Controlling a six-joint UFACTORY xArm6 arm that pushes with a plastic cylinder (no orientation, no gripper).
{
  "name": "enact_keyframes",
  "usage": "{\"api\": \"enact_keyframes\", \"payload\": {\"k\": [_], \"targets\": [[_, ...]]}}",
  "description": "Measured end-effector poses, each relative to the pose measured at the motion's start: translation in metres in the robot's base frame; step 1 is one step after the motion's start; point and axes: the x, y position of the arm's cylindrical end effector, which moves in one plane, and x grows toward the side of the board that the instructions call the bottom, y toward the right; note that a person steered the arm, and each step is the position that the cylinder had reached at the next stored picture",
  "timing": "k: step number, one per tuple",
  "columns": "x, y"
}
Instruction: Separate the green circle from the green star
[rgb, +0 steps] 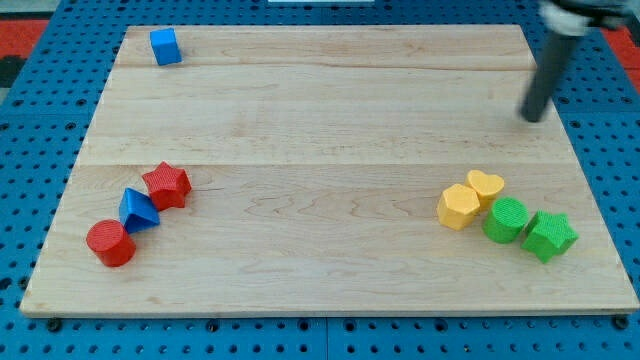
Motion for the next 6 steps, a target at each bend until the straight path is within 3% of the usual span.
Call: {"api": "enact_keyframes", "payload": {"k": [1,2,3,4,5,6], "targets": [[0.088,0.032],[0.123,-0.022],[0.128,-0.103],[0.136,-0.072],[0.165,-0.097],[0.156,-0.187]]}}
